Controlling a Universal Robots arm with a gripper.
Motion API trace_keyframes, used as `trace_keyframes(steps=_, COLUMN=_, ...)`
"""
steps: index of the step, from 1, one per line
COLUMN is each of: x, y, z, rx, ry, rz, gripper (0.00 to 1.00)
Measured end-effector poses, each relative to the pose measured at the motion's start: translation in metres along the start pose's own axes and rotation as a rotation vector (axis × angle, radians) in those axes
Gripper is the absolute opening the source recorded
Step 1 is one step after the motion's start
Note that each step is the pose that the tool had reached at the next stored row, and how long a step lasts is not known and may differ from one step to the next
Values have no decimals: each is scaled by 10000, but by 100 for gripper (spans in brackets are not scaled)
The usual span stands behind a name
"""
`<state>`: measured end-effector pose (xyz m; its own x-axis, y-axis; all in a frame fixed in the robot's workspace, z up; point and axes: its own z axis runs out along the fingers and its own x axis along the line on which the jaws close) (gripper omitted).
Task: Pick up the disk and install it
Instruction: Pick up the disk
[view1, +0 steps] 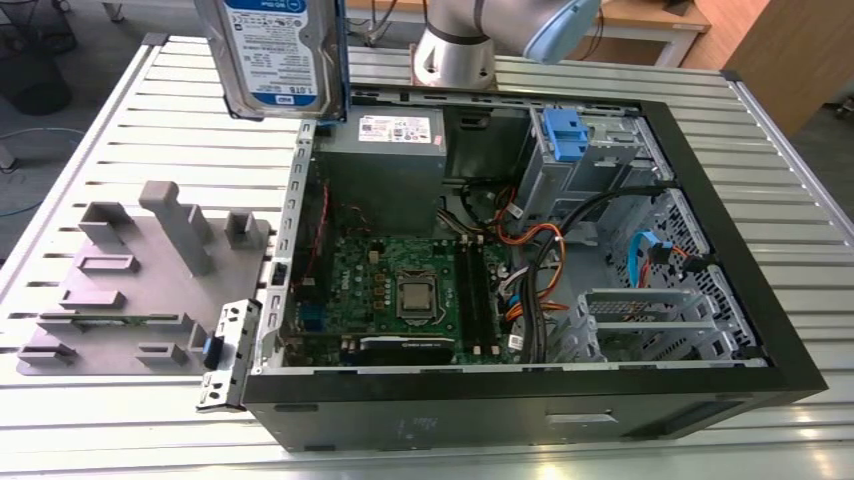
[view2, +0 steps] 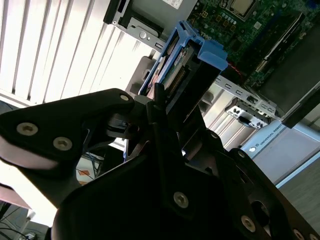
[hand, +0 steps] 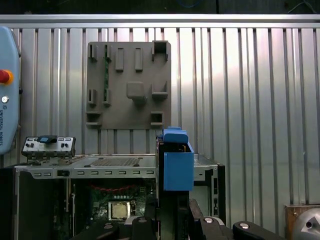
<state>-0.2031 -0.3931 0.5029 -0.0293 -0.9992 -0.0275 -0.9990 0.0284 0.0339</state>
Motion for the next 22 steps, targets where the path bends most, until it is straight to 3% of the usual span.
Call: trace_keyframes(steps=22, x=-12, y=-404, z=-12, rx=-1, ry=1, rz=0, gripper=35)
